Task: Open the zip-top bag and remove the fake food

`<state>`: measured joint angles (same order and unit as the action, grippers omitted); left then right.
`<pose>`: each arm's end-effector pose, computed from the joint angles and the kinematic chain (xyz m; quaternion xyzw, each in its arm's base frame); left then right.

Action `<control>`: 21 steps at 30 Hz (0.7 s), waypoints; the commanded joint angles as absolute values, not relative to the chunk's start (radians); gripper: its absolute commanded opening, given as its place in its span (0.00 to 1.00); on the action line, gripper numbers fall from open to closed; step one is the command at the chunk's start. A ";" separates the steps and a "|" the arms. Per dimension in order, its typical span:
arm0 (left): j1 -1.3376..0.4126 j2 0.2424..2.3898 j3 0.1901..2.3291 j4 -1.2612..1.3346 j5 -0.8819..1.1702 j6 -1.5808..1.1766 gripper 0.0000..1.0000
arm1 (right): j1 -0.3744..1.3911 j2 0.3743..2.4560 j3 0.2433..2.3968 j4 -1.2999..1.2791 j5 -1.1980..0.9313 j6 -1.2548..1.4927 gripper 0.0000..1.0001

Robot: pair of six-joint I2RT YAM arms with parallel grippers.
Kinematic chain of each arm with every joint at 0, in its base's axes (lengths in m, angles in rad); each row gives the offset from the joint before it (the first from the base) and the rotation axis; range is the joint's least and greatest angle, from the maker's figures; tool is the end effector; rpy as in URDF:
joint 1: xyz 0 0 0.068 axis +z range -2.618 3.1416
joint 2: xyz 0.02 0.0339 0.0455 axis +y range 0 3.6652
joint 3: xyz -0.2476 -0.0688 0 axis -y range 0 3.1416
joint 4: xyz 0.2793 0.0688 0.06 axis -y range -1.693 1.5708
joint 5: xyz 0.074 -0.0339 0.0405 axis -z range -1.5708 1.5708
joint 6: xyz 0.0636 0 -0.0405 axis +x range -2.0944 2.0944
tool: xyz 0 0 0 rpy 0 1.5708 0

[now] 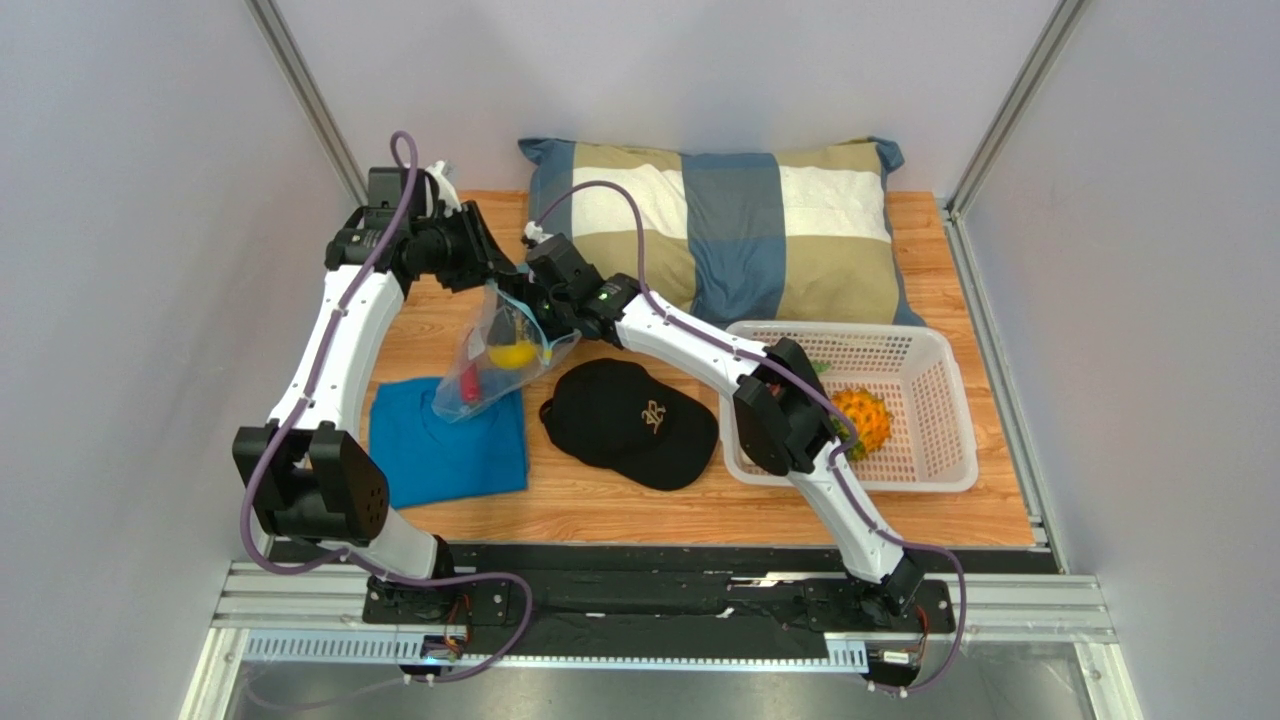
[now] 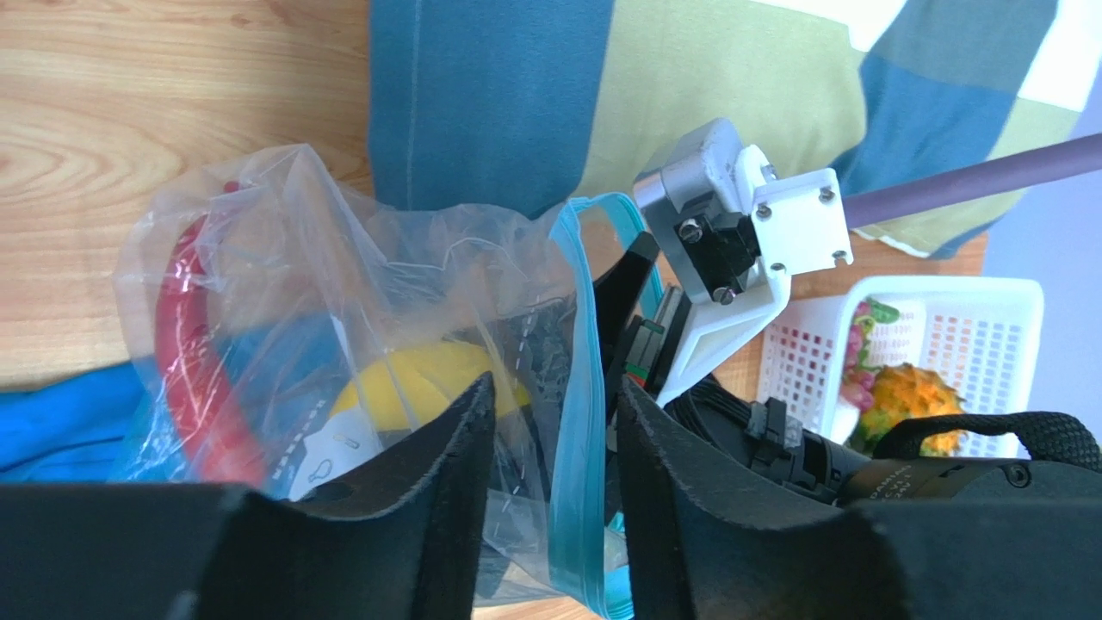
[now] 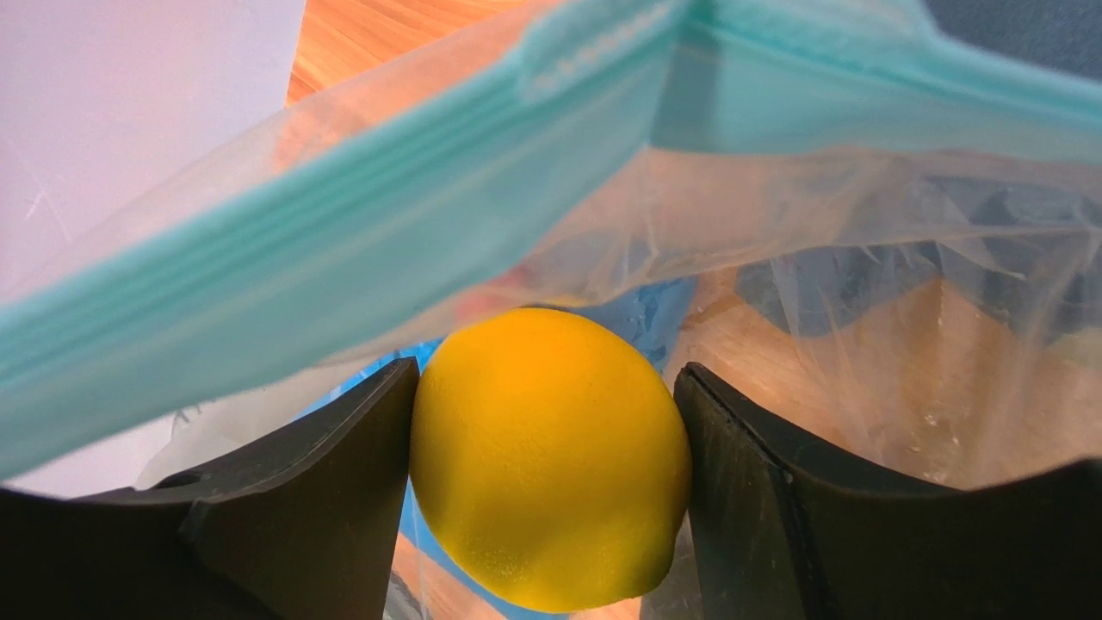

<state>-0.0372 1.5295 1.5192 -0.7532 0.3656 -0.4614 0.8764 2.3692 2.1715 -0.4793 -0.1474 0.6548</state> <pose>0.3849 -0.0371 0.3258 -0.1206 0.8991 -0.2573 0.3330 0.3702 0.4591 0.2045 -0.1311 0.8903 0.3465 0.2647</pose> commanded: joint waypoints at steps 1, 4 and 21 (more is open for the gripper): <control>-0.034 1.476 1.517 -0.790 0.311 -0.413 0.50 | 0.882 2.304 2.163 -0.468 -0.146 0.632 0.00; -0.034 1.447 1.499 -0.799 0.295 -0.403 0.67 | 0.884 2.304 2.163 -0.463 -0.150 0.630 0.00; -0.034 1.541 1.678 -0.916 0.143 -0.229 0.00 | 0.868 2.276 2.236 -0.442 -0.195 0.742 0.00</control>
